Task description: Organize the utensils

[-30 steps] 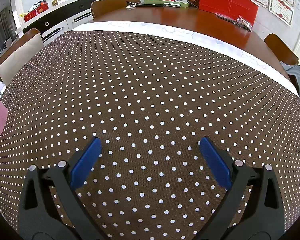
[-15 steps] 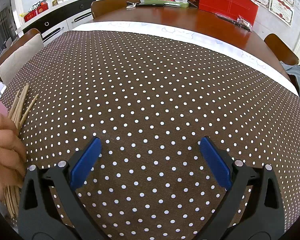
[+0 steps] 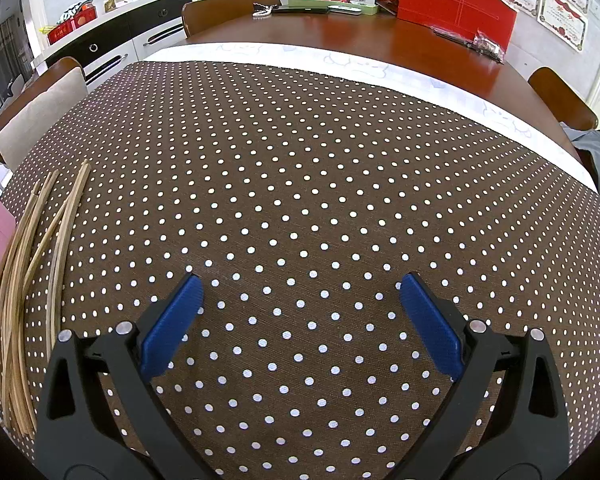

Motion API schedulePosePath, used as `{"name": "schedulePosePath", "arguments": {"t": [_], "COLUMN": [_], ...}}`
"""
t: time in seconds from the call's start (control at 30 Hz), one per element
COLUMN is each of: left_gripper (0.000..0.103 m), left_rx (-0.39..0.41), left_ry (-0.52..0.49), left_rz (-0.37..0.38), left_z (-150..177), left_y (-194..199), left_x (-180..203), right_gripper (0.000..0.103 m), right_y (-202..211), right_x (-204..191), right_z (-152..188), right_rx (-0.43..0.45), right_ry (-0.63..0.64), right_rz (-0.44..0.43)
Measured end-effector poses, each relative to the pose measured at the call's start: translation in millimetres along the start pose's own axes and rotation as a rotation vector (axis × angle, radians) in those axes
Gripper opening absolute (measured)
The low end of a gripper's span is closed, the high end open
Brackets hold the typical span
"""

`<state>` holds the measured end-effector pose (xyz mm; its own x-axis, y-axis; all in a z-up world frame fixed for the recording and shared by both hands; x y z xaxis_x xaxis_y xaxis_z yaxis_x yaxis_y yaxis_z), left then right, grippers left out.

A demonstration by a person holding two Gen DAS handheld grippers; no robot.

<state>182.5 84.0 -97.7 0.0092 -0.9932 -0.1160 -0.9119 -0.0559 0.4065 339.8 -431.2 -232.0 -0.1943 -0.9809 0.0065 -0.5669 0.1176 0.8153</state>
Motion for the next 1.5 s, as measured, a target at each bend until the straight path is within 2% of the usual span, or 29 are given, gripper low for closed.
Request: {"name": "schedulePosePath", "arguments": {"t": [0.63, 0.87, 1.5], "left_gripper": [0.073, 0.073, 0.073], "left_rx": [0.140, 0.149, 0.157], "left_ry": [0.035, 0.045, 0.037], "left_rz": [0.058, 0.071, 0.049], "left_z": [-26.8, -30.2, -34.9], "left_y": [27.3, 31.1, 30.4], "left_x": [16.8, 19.3, 18.6], "right_gripper": [0.097, 0.097, 0.097], "right_y": [-0.1, -0.1, 0.0], "right_x": [-0.1, -0.1, -0.1], "right_z": [0.1, 0.0, 0.0], "right_rx": [0.000, 0.000, 0.000], "right_ry": [0.000, 0.000, 0.000], "right_rz": [0.000, 0.000, 0.000]}}
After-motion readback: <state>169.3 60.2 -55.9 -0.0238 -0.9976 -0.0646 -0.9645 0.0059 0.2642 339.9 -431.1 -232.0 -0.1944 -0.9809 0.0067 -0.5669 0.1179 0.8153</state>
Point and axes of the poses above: each gripper's, at about its wrist camera, not at the fingertips, and y roughly against the way its jaws point, x to its right, z to its underside, the point moved 6 cm from there along -y, roughly the way its jaws point, and after that the axes turned 2 degrees about z, right-handed, at the moved point
